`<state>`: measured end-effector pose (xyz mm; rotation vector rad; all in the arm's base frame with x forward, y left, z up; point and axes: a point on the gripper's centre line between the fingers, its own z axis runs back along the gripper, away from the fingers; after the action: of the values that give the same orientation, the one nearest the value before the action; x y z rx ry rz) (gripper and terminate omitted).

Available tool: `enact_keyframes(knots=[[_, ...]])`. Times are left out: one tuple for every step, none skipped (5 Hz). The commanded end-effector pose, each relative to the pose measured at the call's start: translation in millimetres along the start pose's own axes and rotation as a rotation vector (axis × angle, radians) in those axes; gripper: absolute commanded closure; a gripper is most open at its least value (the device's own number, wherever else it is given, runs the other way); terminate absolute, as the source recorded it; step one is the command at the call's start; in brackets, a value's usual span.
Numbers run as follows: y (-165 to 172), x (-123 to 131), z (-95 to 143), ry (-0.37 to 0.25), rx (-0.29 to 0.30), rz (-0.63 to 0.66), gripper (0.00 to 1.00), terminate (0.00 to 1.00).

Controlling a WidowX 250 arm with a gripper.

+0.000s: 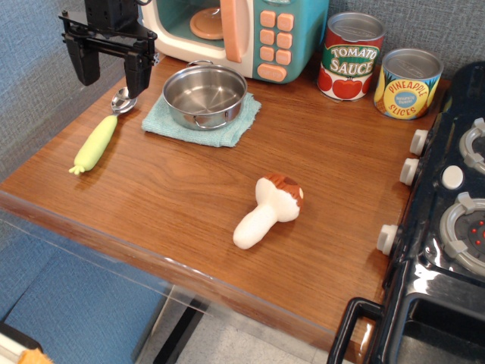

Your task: Move the pot to the bottom of the cans

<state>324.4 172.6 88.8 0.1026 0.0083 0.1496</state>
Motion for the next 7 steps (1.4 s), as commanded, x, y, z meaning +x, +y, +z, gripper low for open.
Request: enact_keyframes(knots=[[0,0,0,0.0,0.0,0.0,0.0,0.0],[-10,3,1,-0.007,-0.006,-0.014,0.0,0.0],[-51,18,7,-0.024,-0.036,-0.09,0.0,0.0],[-91,39,18,-0.057,-0.071,-0.109,0.0,0.0],[-122,68,19,-0.142,-0.064,-0.073,0.0,0.0],[-130,86,8,-0.158,-0.059,-0.059,0.0,0.0],[-125,88,-6,-0.14,-0.02,-0.043,0.0,0.0]])
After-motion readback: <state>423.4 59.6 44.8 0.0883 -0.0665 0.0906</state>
